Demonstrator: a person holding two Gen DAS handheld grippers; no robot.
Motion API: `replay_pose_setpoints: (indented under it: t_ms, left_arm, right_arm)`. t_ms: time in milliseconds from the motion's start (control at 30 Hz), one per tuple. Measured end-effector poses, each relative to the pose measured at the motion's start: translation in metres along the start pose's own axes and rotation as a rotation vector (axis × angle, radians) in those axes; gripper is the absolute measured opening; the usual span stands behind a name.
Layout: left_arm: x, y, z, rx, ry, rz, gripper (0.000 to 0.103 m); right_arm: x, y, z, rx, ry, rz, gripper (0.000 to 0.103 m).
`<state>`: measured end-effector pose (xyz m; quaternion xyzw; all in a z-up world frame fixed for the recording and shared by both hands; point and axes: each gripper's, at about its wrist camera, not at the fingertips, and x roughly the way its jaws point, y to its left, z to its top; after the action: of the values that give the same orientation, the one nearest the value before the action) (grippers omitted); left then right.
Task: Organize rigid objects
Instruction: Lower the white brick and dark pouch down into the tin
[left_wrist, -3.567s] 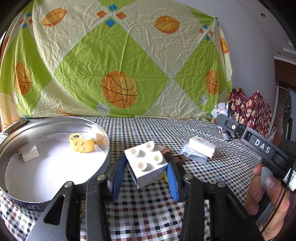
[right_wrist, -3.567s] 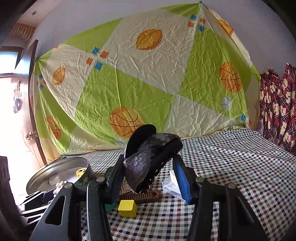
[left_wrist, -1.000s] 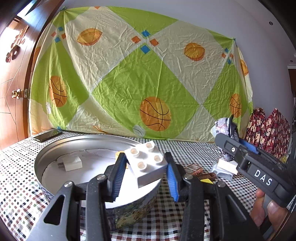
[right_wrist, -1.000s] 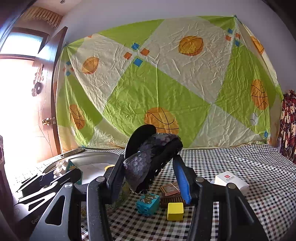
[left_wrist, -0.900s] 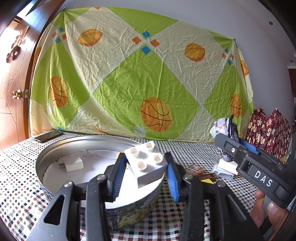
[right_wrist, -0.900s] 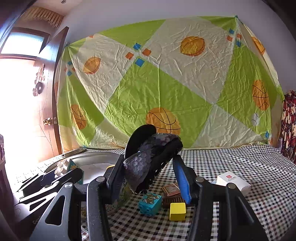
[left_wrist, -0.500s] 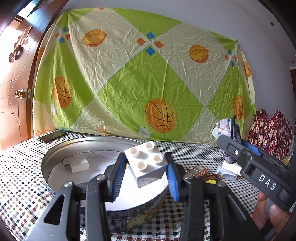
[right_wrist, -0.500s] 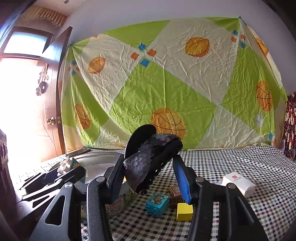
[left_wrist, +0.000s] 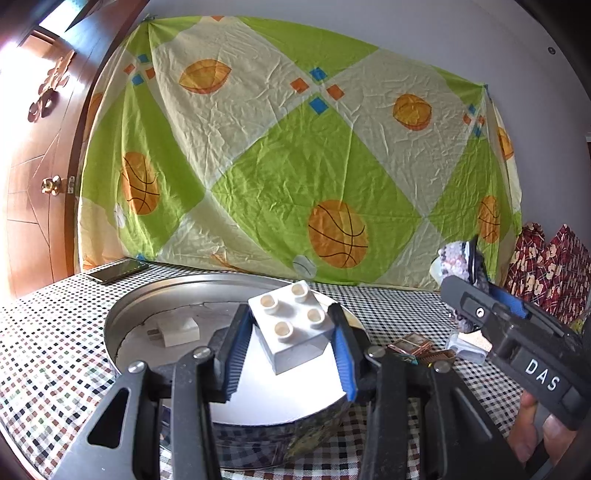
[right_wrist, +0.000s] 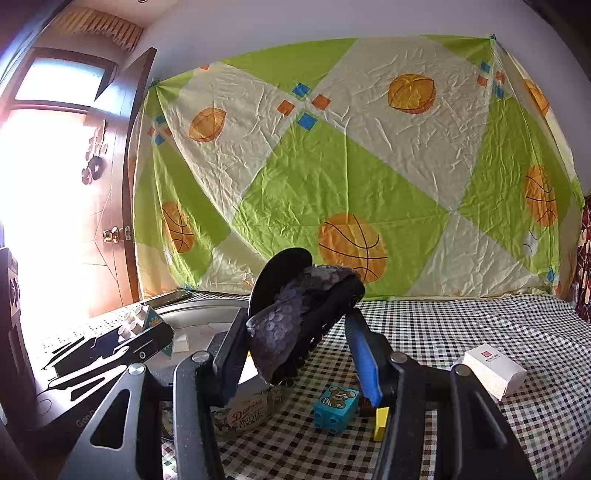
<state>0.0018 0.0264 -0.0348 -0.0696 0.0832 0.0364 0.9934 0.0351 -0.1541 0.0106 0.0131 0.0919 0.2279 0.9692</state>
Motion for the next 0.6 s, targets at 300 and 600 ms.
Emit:
replay_pose_setpoints:
  t_ms: [300,600]
  left_arm:
    - [0.0,0.013,0.002,-0.017,-0.003,0.029,0.041]
    - [-0.001,0.025,0.004,-0.032,-0.009,0.052,0.041]
  right_arm:
    - [0.007,0.016,0.0,-0.018,0.008,0.034,0.054]
    - [0.011,0.03,0.0,-0.032,0.014,0.06,0.054]
